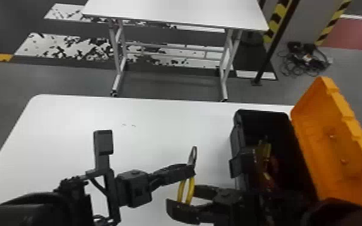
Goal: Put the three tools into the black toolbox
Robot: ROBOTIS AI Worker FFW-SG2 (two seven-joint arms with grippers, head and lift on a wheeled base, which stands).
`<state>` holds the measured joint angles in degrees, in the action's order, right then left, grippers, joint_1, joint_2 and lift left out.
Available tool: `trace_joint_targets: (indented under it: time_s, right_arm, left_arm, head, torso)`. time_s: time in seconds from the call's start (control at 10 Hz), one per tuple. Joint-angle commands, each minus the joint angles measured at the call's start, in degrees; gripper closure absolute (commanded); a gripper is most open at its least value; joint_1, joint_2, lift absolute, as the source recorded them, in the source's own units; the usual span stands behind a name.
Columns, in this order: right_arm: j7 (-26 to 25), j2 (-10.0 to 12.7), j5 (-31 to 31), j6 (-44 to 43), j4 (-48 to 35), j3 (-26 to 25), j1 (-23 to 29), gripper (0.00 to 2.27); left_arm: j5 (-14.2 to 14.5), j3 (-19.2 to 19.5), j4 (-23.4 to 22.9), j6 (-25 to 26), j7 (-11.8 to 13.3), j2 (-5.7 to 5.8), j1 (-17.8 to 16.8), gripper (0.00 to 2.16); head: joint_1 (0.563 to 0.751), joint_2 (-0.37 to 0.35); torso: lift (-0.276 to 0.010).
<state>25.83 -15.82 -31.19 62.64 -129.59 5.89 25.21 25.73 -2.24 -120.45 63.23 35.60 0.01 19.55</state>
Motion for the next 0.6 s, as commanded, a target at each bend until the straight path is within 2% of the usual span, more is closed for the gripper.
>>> trace_joint_targets:
  time_s: [0.0,0.1,0.2,0.5]
  right_arm:
    - [0.3,0.0,0.3,-1.0,0.7,0.3,-0.1,0.41]
    - [0.9,0.0,0.5,-1.7,0.9,0.3,-0.1,1.13]
    - [0.5,0.0,1.2,-2.0,0.8,0.6,0.1,2.25]
    - [0.4,0.0,2.7,-5.4,0.5,1.1,1.3,2.25]
  left_arm:
    - [-0.1,0.0,-0.2,0.0,0.0,0.08,0.4,1.38]
    - [-0.1,0.2,-0.5,0.0,0.1,0.17,0.5,1.38]
    - [-0.1,0.2,-0.6,0.0,0.1,0.26,0.5,1.38]
    - [-0.1,0.6,-0.7,0.2,0.2,0.61,0.4,1.38]
  head:
    - [0.695,-0.086]
    - [0.695,-0.083]
    - [0.695,-0.079]
    - [0.695,-0.073]
  torso:
    - [-0.051]
    - [-0.051]
    - [-0.051]
    - [-0.051]
